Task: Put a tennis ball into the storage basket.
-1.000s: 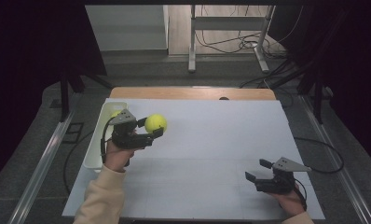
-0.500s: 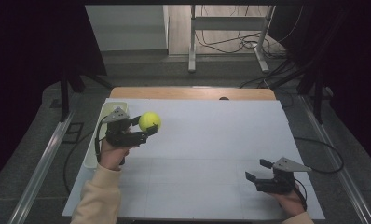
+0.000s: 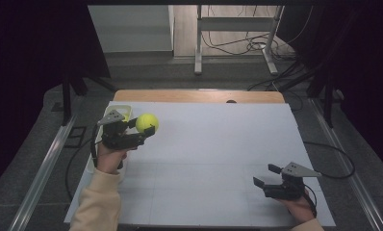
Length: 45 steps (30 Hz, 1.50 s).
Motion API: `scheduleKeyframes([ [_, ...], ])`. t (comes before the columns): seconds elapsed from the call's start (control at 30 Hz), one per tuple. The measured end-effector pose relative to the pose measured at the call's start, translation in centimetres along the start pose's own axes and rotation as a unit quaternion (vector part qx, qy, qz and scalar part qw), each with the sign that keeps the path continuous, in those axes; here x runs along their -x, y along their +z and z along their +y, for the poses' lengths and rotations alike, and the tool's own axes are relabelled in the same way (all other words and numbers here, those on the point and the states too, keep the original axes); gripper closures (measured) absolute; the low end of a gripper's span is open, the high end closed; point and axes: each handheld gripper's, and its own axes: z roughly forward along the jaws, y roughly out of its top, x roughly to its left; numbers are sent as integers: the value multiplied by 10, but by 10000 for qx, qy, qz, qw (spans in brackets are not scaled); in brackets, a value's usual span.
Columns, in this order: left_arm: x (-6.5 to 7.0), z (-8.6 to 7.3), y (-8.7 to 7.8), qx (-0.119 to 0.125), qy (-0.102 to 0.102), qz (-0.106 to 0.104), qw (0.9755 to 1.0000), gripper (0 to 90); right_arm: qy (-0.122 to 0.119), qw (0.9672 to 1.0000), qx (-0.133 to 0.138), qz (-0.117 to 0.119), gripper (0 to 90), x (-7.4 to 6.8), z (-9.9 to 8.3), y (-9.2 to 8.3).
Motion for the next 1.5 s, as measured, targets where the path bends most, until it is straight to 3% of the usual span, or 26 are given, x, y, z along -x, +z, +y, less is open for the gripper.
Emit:
scheduleKeyframes([
  [0.47, -12, -3, -10, 23, -154, 147, 9998, 266, -11, 10000, -4, -8, 159, 0, 0, 0],
  [1.5, -32, -14, -42, 75, -282, 633, 9976, 266, -18, 10000, -21, -23, 158, 0, 0, 0],
])
